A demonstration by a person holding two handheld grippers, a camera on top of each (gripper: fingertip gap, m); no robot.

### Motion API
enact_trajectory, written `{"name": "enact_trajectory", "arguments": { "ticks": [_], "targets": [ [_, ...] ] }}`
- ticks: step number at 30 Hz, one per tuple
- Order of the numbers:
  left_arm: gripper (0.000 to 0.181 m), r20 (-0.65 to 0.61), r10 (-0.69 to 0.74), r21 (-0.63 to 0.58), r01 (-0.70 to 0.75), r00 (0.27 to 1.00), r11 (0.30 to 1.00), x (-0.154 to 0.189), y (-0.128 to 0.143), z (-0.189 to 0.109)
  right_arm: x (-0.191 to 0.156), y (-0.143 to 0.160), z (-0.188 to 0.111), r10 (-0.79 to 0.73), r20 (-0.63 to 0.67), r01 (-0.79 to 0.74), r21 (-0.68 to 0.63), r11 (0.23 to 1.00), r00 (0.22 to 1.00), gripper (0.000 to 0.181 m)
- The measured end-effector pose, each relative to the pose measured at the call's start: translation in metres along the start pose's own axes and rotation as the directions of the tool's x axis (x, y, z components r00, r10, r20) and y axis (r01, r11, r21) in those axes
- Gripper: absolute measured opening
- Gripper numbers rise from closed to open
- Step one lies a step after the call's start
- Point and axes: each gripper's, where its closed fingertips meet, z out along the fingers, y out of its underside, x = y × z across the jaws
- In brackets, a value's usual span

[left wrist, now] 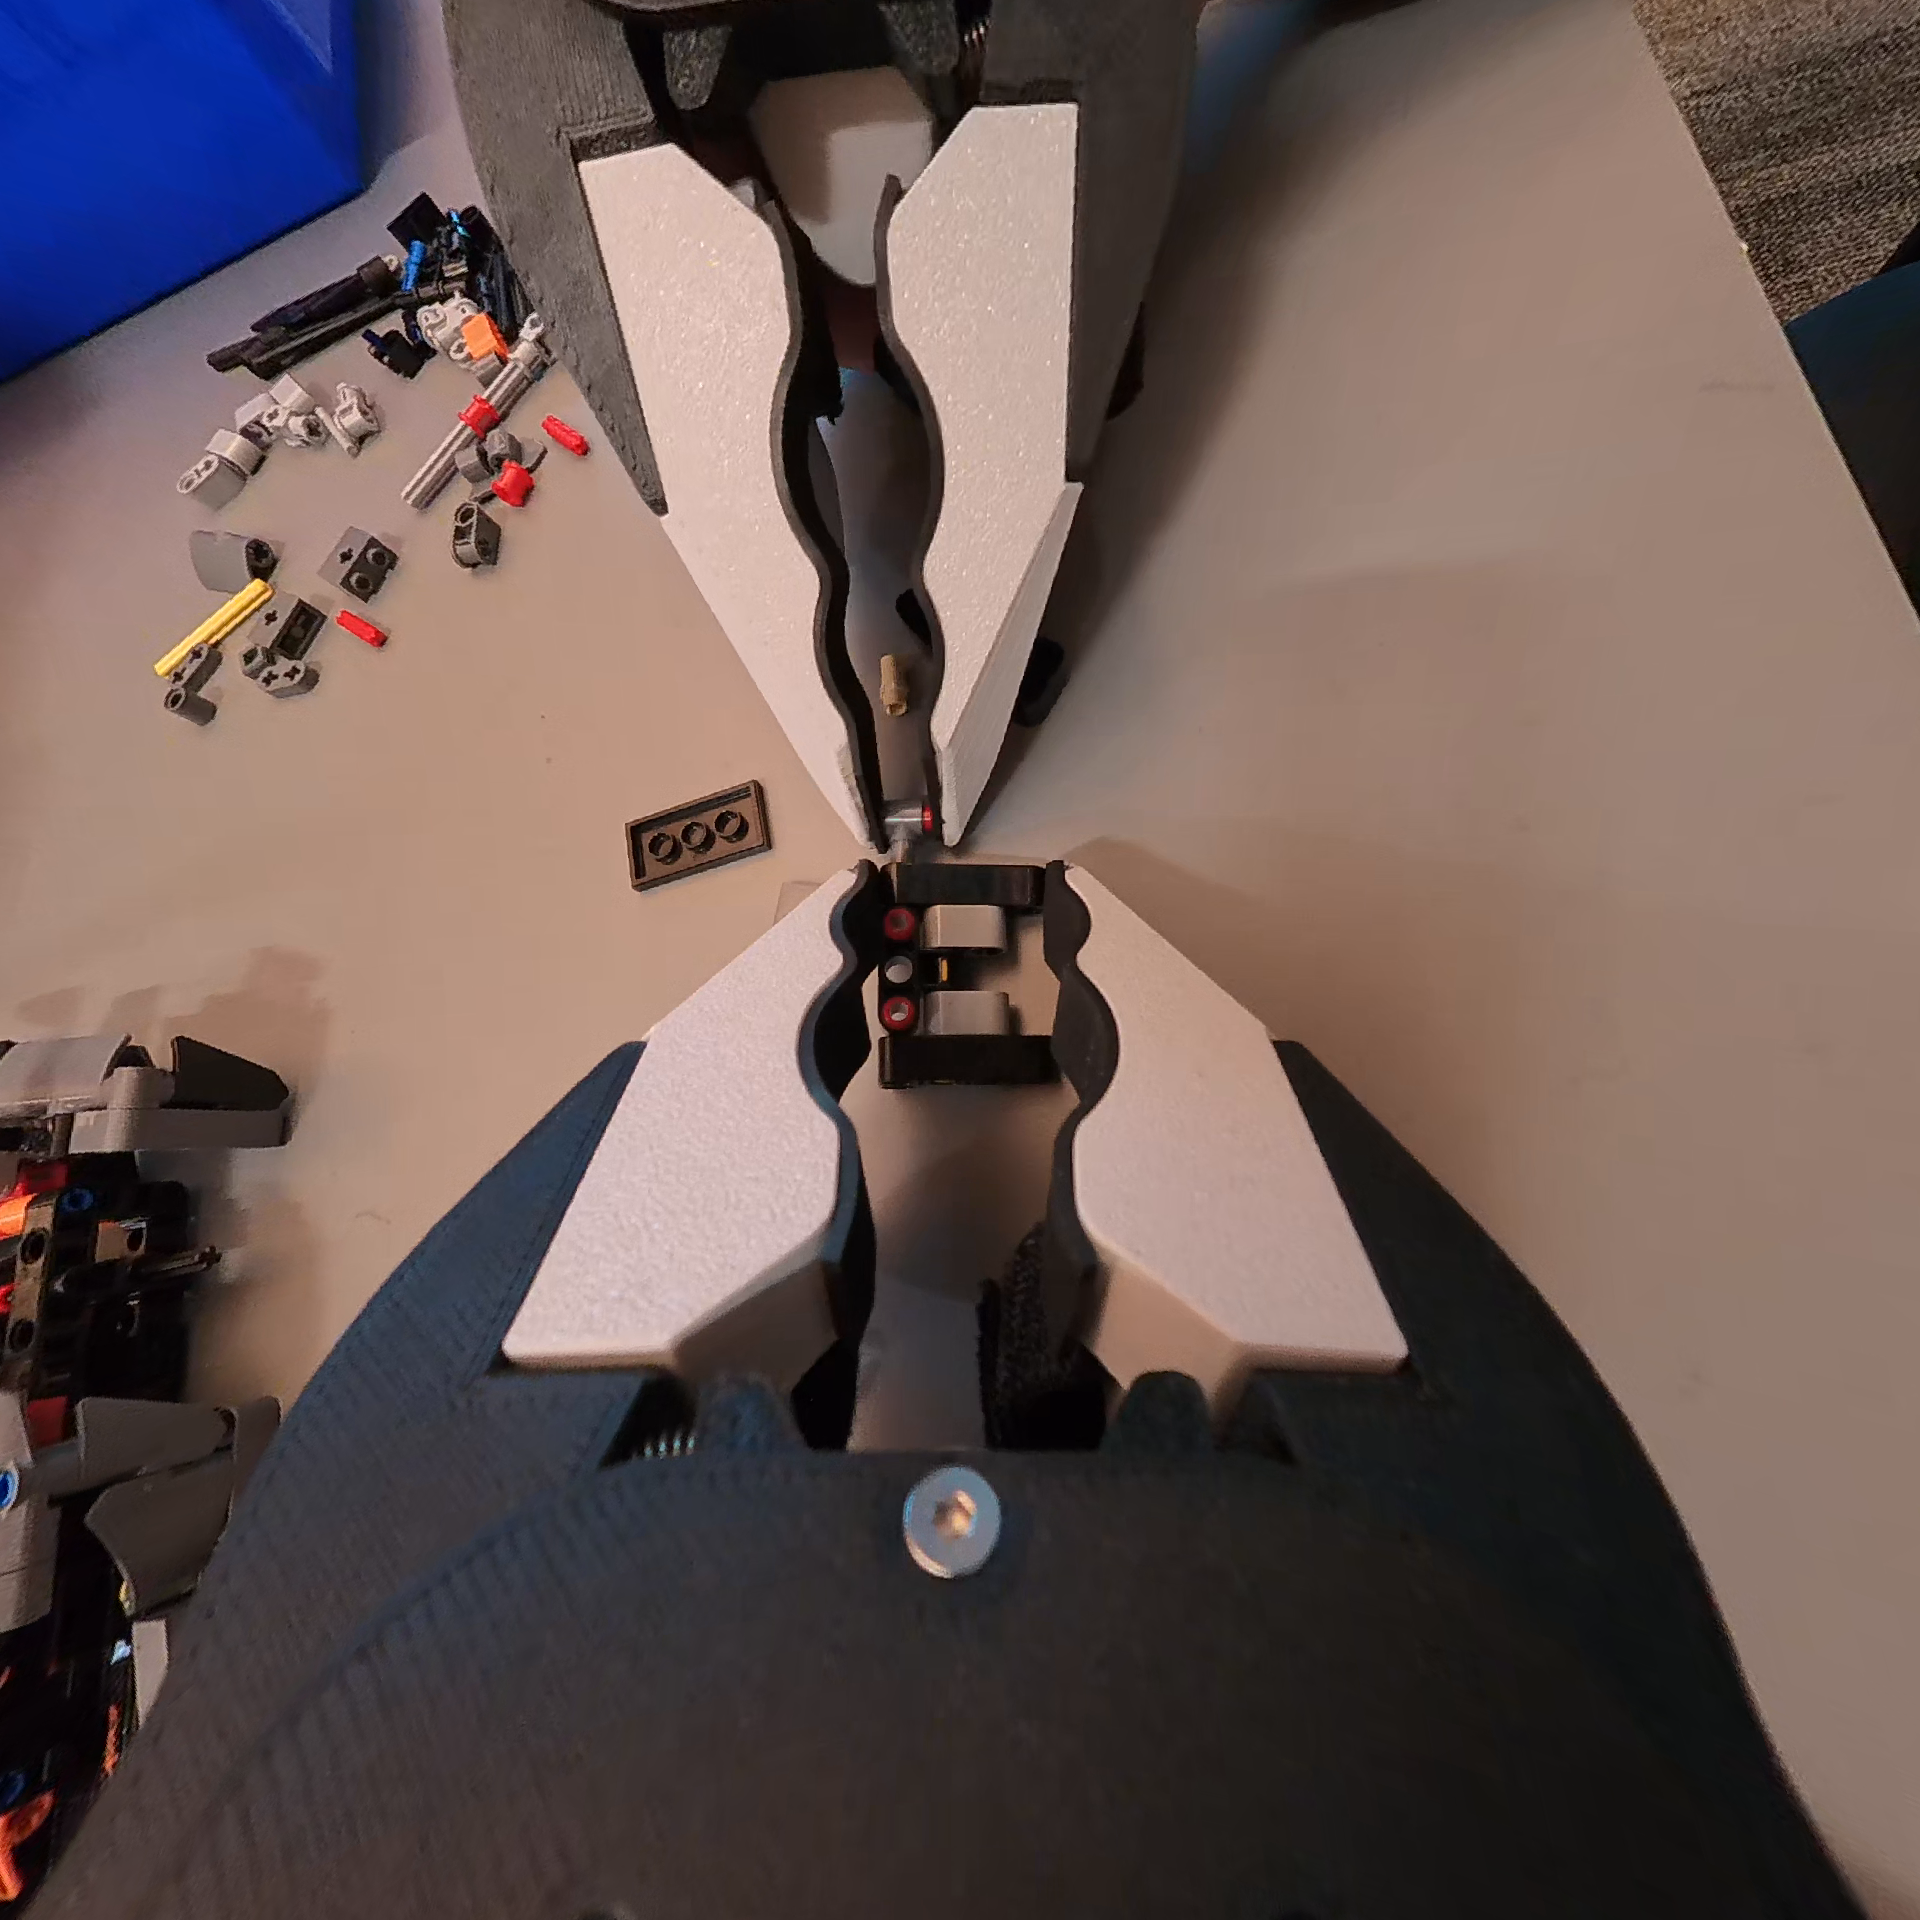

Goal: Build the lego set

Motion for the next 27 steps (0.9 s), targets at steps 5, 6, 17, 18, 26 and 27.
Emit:
{"name": "enact_trajectory", "arguments": {
  "ticks": [5,6,17,18,26,27],
  "targets": [
    [0.030,-0.002,-0.001,0.000,0.001,1.000,1.000,0.000,0.000,0.000,-0.001,0.001,-0.001,0.013,0.015,-0.013,0.003,1.000,1.000,0.008],
    [0.030,-0.002,0.000,0.000,0.000,1.000,1.000,0.000,0.000,0.000,0.000,0.002,-0.002,0.016,0.015,-0.016,0.002,1.000,1.000,0.008],
    [0.030,-0.004,-0.002,0.000,0.002,1.000,1.000,0.000,-0.001,0.001,-0.002,0.004,-0.004,0.057,0.045,-0.057,-0.007,0.998,0.997,0.007],
    [0.030,-0.004,-0.002,0.000,0.002,1.000,1.000,0.000,-0.001,0.001,-0.002,0.004,-0.004,0.055,0.043,-0.055,-0.007,0.998,0.998,0.007],
    [0.030,-0.006,-0.003,0.001,0.003,1.000,1.000,0.000,-0.001,0.001,0.000,0.001,-0.009,0.049,0.033,-0.050,0.039,0.998,0.998,0.007],
    [0.030,-0.006,-0.004,0.001,0.004,1.000,1.000,0.000,-0.001,0.001,0.001,-0.002,-0.011,0.038,0.022,-0.039,0.056,0.998,0.999,0.007]
  ]
}}
